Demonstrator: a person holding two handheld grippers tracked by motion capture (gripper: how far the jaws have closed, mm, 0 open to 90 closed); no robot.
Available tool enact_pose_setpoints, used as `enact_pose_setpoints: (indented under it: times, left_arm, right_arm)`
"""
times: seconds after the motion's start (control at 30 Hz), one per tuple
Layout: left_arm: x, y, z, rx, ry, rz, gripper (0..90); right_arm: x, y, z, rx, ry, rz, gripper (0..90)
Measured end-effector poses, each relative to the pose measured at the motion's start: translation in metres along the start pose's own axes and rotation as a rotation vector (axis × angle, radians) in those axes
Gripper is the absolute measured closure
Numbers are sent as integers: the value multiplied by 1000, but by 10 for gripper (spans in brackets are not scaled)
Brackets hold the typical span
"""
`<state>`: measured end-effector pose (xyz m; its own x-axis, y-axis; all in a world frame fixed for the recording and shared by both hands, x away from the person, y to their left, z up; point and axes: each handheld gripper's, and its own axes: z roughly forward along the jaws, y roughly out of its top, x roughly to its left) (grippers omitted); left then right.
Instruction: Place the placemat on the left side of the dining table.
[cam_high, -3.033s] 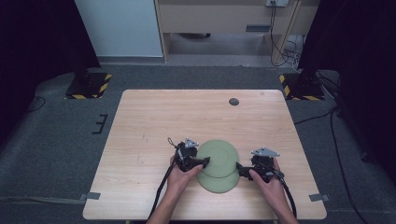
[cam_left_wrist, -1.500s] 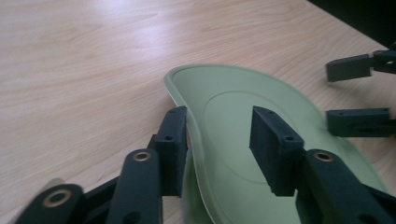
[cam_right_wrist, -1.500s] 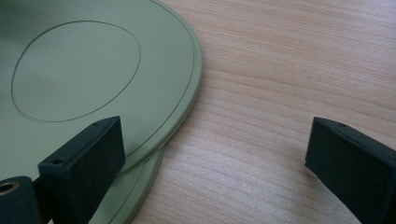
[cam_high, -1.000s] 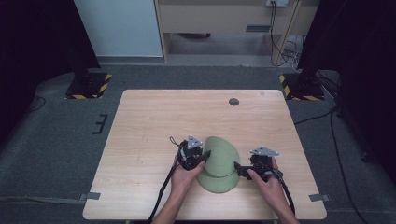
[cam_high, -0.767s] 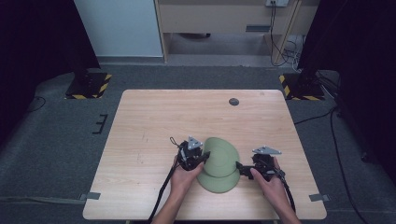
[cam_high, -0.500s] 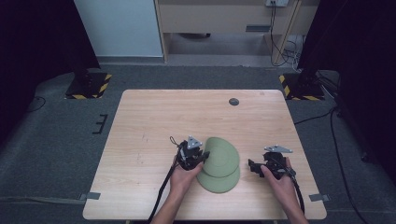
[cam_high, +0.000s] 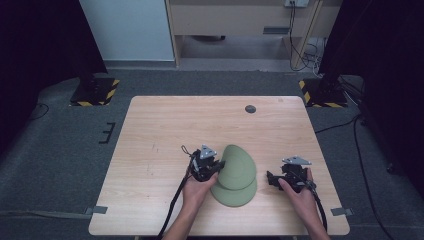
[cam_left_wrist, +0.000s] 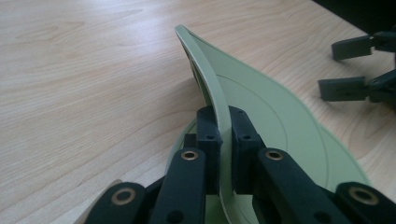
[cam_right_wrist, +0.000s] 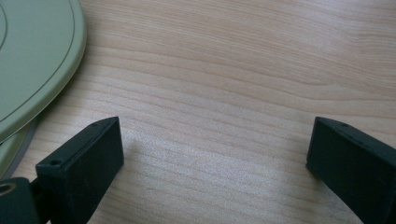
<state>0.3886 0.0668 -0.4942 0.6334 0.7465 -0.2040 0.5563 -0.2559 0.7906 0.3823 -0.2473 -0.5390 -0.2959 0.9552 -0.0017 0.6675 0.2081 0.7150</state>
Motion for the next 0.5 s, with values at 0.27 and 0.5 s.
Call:
enact_pose_setpoints:
  times: [0.27,0.5]
  left_arm:
    - [-11,13,-15,-42,-10,12,850]
    - [-21,30,-25,-72,-51,30,851]
  right_arm:
    - [-2,0,0,2,-1,1,39]
    - [-2,0,0,2,-1,1,38]
